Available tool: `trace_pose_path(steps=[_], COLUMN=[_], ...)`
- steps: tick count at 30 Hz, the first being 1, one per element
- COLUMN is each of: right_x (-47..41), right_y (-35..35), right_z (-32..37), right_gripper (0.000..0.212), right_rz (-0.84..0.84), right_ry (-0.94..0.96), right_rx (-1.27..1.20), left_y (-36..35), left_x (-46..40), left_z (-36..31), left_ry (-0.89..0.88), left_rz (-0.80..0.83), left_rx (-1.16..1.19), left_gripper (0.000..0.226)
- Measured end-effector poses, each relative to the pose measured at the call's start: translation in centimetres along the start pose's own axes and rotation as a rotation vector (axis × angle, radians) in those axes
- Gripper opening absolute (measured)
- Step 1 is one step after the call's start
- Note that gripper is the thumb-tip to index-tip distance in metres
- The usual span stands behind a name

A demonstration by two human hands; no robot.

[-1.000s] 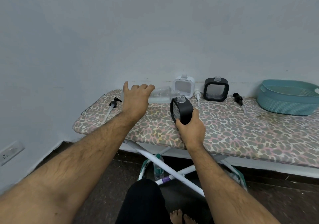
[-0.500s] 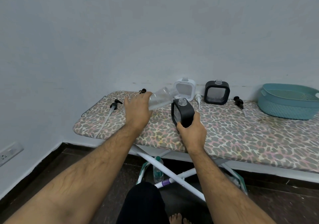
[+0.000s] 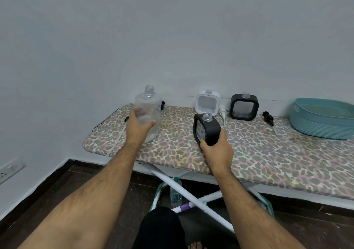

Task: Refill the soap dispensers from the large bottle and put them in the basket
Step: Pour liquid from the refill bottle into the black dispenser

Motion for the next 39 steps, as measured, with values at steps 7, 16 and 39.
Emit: trace_pose_path(steps=[7, 16, 39], right_x=[0.0, 0.2, -4.2], right_y=[0.0, 0.4, 2.0], right_z=[0.0, 0.4, 1.4], right_gripper=[0.038, 0.038, 0.071], right_rz=[0.013, 0.007, 0.603], right_ry=[-0.011, -0.011, -0.017], right_rx=[-0.002, 0.023, -0.107], left_y=[0.9, 1.4, -8.3], left_x=[-0.4, -0.4, 7.2], left_z=[2.8, 3.0, -1.2], left_ry=[0.079, 0.108, 0.076], left_rz=[-0.048, -0.016, 0.42], left_rx=[0.112, 0.014, 0.129], left_gripper=[0.059, 0.08, 0.078])
Point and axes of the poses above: each hand's wrist, its own x-axis away from the middle knuckle, its own y-axis out of the back of the hand, z = x × y, the point moved 5 cm from there along -x, towards the middle knuckle, and after that the axes turned 3 degrees about x, right-handed, at the moved point
